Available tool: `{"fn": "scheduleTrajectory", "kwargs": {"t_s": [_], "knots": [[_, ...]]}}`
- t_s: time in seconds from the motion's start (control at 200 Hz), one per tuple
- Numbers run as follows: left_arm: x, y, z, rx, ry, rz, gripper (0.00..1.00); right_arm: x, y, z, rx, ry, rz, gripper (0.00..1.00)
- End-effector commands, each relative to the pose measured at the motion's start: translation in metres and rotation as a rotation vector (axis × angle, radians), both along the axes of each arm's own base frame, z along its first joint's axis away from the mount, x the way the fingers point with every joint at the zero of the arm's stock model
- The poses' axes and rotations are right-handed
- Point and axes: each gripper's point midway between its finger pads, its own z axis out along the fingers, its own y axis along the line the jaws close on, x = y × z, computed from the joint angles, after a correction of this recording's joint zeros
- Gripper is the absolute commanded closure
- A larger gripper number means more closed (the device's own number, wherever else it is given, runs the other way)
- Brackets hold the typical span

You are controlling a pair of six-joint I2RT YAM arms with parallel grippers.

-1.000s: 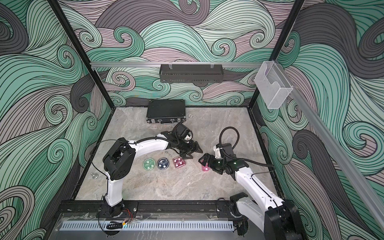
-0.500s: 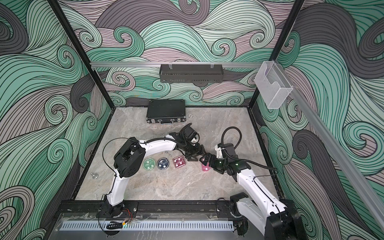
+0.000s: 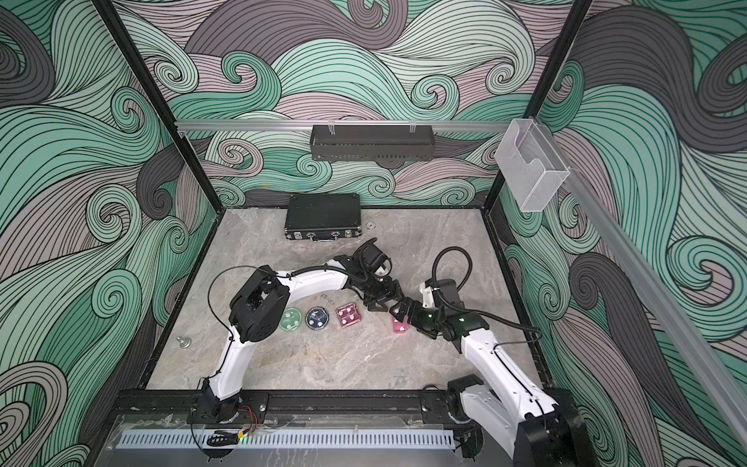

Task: Close pillboxes
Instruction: Close the lid on the pillbox.

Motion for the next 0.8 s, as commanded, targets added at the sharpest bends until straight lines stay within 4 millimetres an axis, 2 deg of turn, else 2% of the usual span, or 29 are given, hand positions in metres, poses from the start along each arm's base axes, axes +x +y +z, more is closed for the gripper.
{"fn": "scheduleTrajectory", "kwargs": {"t_s": [0.0,0.18,0.44,0.505,0.741,0.796], "knots": [[-0.005,-0.001,-0.008,0.027,0.014,-0.022,0.25,0.0,-0.002,-0.002,-0.012,0.002,0.007,0.0],[-0.008,0.001,-0.016,0.039,0.026,-0.028,0.27,0.003,-0.002,-0.002,-0.009,0.001,0.002,0.0],[-0.01,0.003,-0.019,0.049,0.025,-0.036,0.38,0.003,-0.002,-0.004,-0.009,0.008,0.003,0.0],[-0.009,0.003,-0.019,0.049,0.022,-0.036,0.47,0.003,-0.002,-0.005,-0.009,0.009,0.003,0.0],[-0.011,0.006,-0.023,0.06,0.02,-0.047,0.53,0.003,-0.001,-0.008,-0.01,0.022,0.006,0.0],[-0.011,0.007,-0.024,0.063,0.018,-0.05,0.57,0.004,-0.001,-0.007,-0.008,0.02,0.007,0.0]]}}
